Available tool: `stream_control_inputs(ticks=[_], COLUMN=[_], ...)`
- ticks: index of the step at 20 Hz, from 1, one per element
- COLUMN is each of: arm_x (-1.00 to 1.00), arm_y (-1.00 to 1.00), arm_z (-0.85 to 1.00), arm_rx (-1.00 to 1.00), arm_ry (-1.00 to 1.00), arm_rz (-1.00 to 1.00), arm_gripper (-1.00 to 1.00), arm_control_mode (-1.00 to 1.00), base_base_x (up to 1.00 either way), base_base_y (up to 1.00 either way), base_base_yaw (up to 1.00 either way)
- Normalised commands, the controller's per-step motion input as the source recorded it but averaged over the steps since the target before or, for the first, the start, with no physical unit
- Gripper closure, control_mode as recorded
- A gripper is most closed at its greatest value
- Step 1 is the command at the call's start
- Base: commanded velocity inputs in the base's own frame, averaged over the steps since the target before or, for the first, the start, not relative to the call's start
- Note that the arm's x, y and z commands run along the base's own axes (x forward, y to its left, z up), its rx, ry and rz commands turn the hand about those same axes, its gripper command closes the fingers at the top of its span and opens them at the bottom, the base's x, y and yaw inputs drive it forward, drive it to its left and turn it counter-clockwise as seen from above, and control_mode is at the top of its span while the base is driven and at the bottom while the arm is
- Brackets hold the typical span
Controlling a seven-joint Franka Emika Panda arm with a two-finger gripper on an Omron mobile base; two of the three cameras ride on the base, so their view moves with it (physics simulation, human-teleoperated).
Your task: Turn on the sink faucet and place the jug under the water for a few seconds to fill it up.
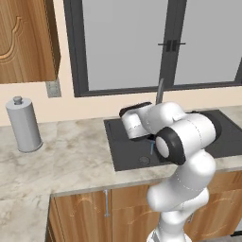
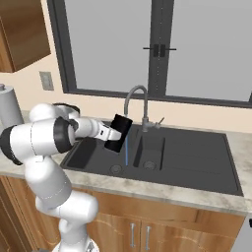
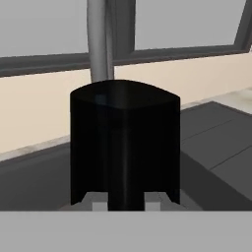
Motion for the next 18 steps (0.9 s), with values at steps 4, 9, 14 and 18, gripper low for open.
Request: stream_control_inputs(ticks=[4,9,14,18], arm_x=[0.02,0.02,0.00,0.01], arm_y=[0.00,0.09,0.02,0.06], arm_z=[-0.36,-0.14,-0.01,-0.04], arm_rx=[-0.07,-0.05,-0.01,-0.03], arm_ry=[0.00,0.00,-0.03,-0.09], arm_rz=[0.00,0.00,0.00,0.00], arm_gripper=[1.00,1.00,1.00,1.00], arm_control_mode=[-1.00,-1.00,-1.00,-1.00], base_base_x=[0.00,0.00,0.00,0.00], base_base_y=[0.00,0.00,0.00,0.00], base_base_yaw=[0.00,0.00,0.00,0.00])
